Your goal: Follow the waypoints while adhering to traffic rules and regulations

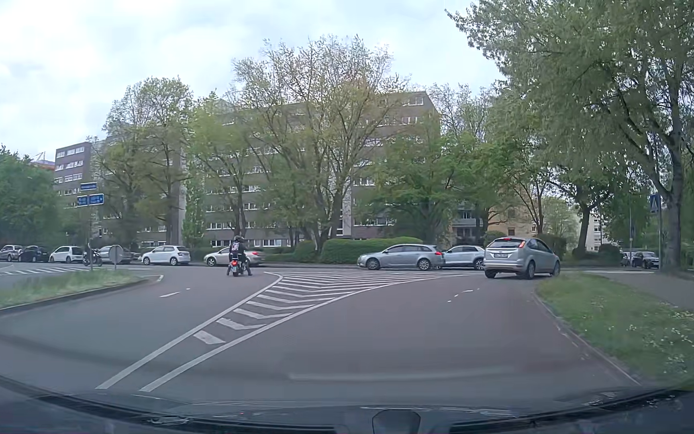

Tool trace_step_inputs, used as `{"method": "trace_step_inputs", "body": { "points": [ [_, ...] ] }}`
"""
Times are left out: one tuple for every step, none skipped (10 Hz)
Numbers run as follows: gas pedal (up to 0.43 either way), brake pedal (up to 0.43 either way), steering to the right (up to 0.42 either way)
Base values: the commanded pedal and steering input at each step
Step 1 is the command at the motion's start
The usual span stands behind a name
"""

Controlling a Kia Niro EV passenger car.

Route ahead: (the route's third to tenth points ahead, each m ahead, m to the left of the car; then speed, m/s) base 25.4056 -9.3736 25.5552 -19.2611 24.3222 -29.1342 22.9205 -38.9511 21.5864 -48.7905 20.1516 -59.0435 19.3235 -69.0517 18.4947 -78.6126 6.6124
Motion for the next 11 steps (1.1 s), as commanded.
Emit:
{"method": "trace_step_inputs", "body": {
  "points": [
    [0.0,0.0,0.049],
    [0.0,0.0,0.055],
    [0.0,0.0,0.063],
    [0.0,0.0,0.07],
    [0.0,0.0,0.079],
    [0.0,0.0,0.087],
    [0.0,0.0,0.093],
    [0.0,0.0,0.099],
    [0.0,0.0,0.107],
    [0.0,0.0,0.111],
    [0.0,0.018,0.116]
  ]
}}
